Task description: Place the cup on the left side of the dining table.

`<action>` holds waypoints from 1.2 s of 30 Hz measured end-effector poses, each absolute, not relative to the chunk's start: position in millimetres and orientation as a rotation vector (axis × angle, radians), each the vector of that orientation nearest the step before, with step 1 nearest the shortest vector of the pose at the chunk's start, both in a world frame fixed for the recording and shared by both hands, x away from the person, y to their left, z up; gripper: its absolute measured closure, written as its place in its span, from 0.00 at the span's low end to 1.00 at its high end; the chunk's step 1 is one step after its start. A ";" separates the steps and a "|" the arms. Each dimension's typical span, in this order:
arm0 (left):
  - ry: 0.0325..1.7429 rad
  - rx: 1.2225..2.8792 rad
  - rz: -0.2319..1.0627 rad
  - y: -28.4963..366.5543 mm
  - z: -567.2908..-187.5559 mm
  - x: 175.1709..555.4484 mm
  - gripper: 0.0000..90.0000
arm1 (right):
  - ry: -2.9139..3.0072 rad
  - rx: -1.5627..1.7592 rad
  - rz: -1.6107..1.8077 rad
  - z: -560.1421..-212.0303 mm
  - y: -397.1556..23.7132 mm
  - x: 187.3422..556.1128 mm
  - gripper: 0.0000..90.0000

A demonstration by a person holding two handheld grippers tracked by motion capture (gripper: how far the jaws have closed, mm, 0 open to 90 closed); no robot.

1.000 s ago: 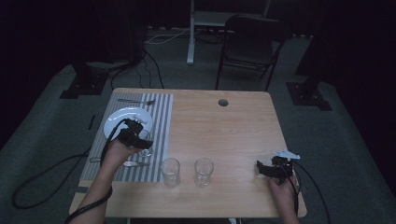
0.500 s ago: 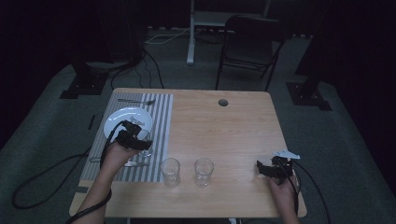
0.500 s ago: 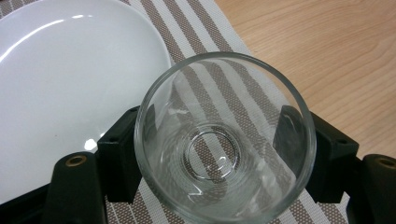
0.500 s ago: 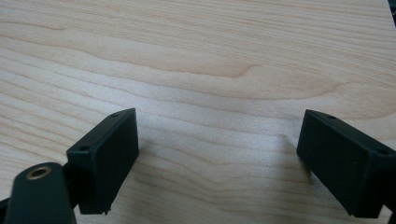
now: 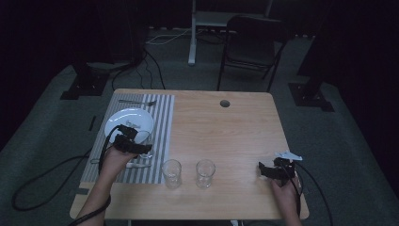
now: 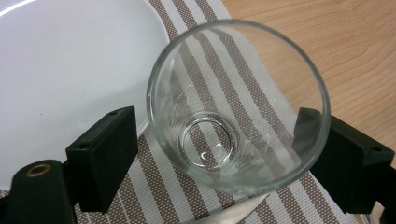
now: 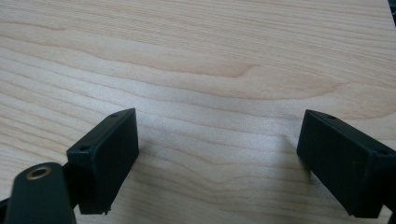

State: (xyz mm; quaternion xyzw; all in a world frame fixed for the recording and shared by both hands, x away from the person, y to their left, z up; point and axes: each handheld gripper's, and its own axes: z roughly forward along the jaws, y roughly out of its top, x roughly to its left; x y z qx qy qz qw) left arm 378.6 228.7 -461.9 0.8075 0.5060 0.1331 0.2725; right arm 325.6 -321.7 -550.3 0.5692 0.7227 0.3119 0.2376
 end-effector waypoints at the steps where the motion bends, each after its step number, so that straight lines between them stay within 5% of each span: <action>1: 1.366 2.165 0.362 229.5 -463.0 377.9 0.11 | 1.980 1.560 0.855 -550.3 -321.7 325.6 0.14; 7: 1.385 2.136 0.351 236.3 -474.4 370.2 0.02 | 1.980 1.560 0.855 -550.4 -321.7 325.6 0.14; 11: 1.397 2.142 0.516 236.2 -480.0 362.4 0.02 | 1.980 1.559 0.855 -550.3 -321.7 325.6 0.14; 15: 1.408 2.127 0.535 241.2 -483.4 356.3 0.02 | 1.980 1.560 0.855 -550.3 -321.7 325.6 0.14; 36: 1.522 2.004 0.520 273.5 -505.8 326.9 0.02 | 1.979 1.562 0.855 -550.2 -321.5 325.5 0.14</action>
